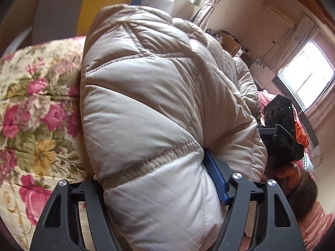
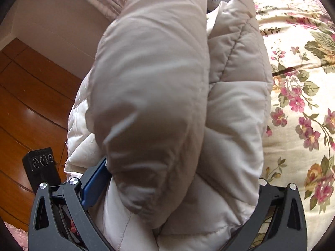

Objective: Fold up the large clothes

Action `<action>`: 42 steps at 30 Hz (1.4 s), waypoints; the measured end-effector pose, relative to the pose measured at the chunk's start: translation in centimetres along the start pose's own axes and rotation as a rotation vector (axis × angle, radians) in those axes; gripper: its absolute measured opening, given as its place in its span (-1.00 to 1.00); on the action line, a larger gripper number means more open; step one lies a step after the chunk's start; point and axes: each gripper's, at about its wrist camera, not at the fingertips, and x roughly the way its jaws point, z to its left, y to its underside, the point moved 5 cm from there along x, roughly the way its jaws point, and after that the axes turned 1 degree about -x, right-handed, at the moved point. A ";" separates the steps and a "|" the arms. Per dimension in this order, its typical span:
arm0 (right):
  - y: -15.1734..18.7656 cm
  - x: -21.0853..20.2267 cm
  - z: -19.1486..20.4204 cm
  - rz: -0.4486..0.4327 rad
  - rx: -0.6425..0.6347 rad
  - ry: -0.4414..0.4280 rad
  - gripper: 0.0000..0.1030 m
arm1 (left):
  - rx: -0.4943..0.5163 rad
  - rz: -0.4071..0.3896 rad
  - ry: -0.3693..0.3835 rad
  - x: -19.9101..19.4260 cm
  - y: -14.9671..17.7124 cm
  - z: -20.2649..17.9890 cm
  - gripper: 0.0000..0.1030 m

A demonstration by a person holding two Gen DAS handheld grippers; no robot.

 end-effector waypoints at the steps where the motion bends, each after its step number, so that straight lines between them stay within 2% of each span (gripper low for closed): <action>1: 0.0 0.1 0.3 -0.012 -0.003 0.002 0.96 | 0.016 -0.012 -0.016 -0.4 -0.1 -0.1 0.27; 4: 0.4 0.2 1.7 -0.025 -0.027 0.000 0.96 | 0.046 -0.050 -0.052 -1.7 0.0 -0.3 0.21; 12: 0.8 1.7 5.7 -0.037 -0.090 -0.091 0.95 | 0.093 -0.147 -0.167 -6.3 1.3 0.1 0.15; 16: 0.9 3.1 7.6 -0.027 -0.117 -0.132 0.94 | 0.078 -0.184 -0.202 -8.8 2.1 1.2 0.15; 23: -1.1 5.1 8.0 -0.050 -0.141 -0.184 0.94 | 0.090 -0.256 -0.236 -11.7 2.2 1.6 0.15; 28: -1.9 4.4 8.2 -0.104 -0.156 -0.182 0.94 | 0.122 -0.301 -0.204 -11.8 1.7 0.5 0.15; 32: -3.4 2.3 7.1 -0.162 -0.158 -0.155 0.94 | 0.159 -0.312 -0.160 -11.1 1.0 -0.8 0.15; 42: -8.0 -3.9 1.0 -0.348 -0.102 -0.021 0.94 | 0.289 -0.314 0.012 -5.4 -2.3 -7.4 0.15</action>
